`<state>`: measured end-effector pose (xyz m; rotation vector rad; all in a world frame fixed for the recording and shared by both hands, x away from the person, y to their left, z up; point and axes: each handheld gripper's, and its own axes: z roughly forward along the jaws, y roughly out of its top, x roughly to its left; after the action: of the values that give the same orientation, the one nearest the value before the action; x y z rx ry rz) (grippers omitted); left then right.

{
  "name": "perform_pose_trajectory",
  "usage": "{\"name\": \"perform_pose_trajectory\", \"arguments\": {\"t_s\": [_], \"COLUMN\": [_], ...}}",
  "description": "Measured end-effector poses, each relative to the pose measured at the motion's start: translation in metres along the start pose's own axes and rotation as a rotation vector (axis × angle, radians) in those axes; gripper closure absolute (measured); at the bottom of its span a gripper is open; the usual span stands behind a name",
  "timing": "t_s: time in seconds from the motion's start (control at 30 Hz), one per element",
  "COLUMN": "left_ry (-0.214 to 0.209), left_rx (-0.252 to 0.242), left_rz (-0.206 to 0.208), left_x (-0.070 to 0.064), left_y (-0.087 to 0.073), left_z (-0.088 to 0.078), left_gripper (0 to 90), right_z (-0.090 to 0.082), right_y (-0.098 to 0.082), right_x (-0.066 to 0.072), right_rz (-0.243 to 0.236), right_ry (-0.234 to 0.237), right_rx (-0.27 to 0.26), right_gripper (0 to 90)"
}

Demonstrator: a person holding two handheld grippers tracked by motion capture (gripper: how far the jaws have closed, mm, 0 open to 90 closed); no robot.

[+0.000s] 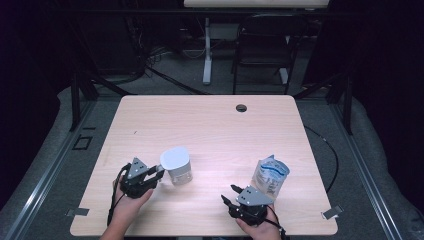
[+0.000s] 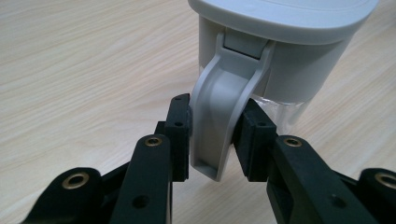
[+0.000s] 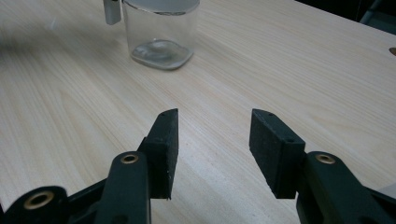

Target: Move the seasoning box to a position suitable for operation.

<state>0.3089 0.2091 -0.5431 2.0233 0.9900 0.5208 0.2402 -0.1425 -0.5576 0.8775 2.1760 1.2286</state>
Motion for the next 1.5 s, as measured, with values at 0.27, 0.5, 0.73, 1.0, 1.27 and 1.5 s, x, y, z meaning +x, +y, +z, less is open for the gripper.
{"name": "perform_pose_trajectory", "arguments": {"t_s": [0.27, 0.5, 0.73, 1.0, 1.27, 1.5], "left_ry": [-0.047, -0.097, -0.125, -0.154, -0.192, -0.189], "left_rx": [0.002, 0.003, 0.004, 0.001, -0.006, -0.016], "left_rz": [0.045, 0.080, 0.104, 0.122, 0.122, 0.081], "left_x": [-0.017, -0.031, -0.040, -0.048, -0.048, -0.040], "left_y": [0.003, 0.005, 0.007, 0.006, 0.005, 0.003], "left_z": [0.002, 0.005, 0.006, 0.010, 0.011, 0.010], "left_gripper": [69.3, 69.3, 69.3, 69.0, 68.4, 67.3], "right_z": [-0.003, 0.000, -0.003, -0.003, -0.003, -0.002], "right_y": [0.001, -0.001, 0.000, -0.001, -0.002, -0.002], "right_x": [-0.003, -0.002, -0.002, -0.003, -0.005, -0.005], "right_rz": [0.015, 0.022, 0.019, 0.022, 0.023, 0.030], "right_ry": [0.036, 0.043, -0.008, -0.012, -0.017, -0.019], "right_rx": [0.020, -0.043, 0.000, 0.004, 0.003, 0.002], "right_gripper": [52.5, 52.7, 52.6, 52.2, 52.0, 51.9]}}
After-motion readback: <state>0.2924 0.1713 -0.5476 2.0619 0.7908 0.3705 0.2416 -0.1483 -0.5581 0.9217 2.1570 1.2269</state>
